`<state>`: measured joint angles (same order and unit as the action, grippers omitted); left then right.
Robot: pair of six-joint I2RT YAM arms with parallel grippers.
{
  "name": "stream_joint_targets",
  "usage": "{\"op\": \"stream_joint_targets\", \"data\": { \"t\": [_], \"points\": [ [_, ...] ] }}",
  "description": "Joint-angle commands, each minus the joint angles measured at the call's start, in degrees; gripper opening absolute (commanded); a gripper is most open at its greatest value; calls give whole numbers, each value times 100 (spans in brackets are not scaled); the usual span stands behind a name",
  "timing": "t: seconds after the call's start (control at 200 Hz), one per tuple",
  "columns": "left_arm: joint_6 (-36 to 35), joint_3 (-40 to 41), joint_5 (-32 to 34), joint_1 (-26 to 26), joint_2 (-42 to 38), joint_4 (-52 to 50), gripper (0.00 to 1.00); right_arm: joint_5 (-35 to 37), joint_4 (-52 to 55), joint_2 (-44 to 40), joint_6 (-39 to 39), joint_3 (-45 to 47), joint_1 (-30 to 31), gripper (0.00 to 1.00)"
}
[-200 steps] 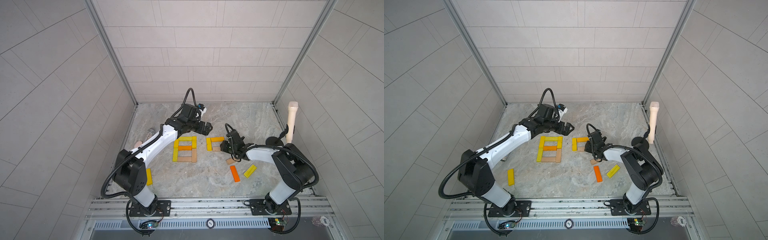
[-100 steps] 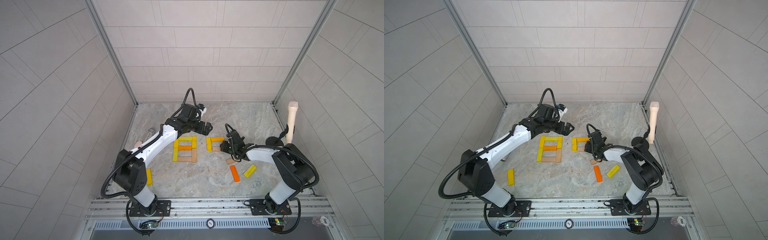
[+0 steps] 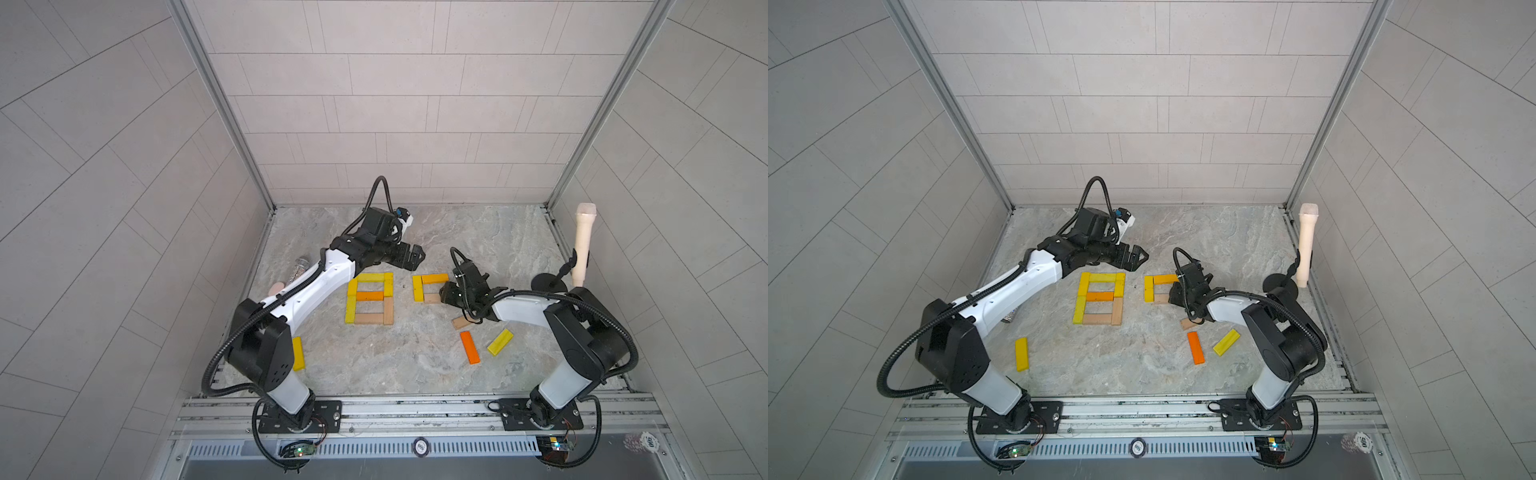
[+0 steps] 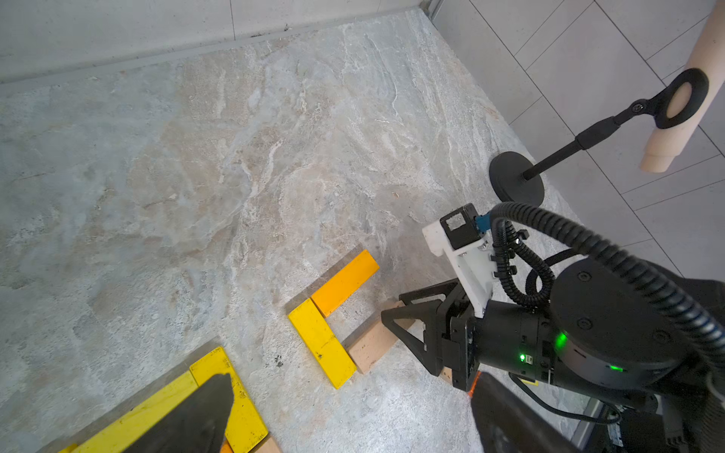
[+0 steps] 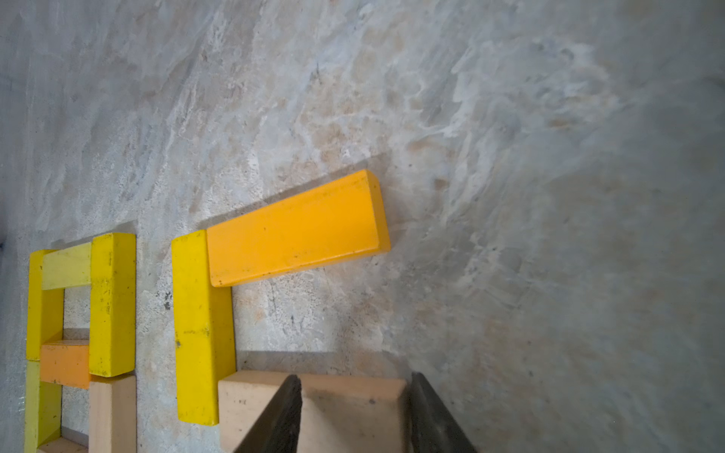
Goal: Assemble the number 8 with building blocks
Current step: Assemble the building block at the center of the board.
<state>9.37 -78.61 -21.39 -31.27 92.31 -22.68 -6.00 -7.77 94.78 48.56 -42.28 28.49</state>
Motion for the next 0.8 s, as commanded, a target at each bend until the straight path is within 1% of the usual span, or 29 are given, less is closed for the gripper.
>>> {"op": "stream_joint_targets", "data": {
  "t": [0.0,0.12,0.255,0.37,0.505,0.59,0.645,0.791],
  "points": [
    [-116,-104,5,-29,15,-17,100,-27,393,-10,119,128,37,48],
    [-111,-91,7,-43,-1,-17,100,85,538,-83,-14,102,42,50],
    [-115,-93,-36,-85,-16,-17,100,253,862,-465,-327,142,39,55],
    [-102,-93,-76,-99,-50,-17,100,336,1379,-940,-719,229,42,62],
    [-110,-93,-123,-99,-115,-17,100,396,1997,-1850,-903,571,72,69],
    [-101,-94,-143,-99,-143,-18,100,562,2588,-2370,-869,643,93,71],
    [-80,-103,-176,-104,-168,-15,100,606,2890,-2662,-763,895,94,71],
    [-53,-61,-194,-124,-279,2,100,486,3259,-3241,-411,1155,89,75]
  ]
}}
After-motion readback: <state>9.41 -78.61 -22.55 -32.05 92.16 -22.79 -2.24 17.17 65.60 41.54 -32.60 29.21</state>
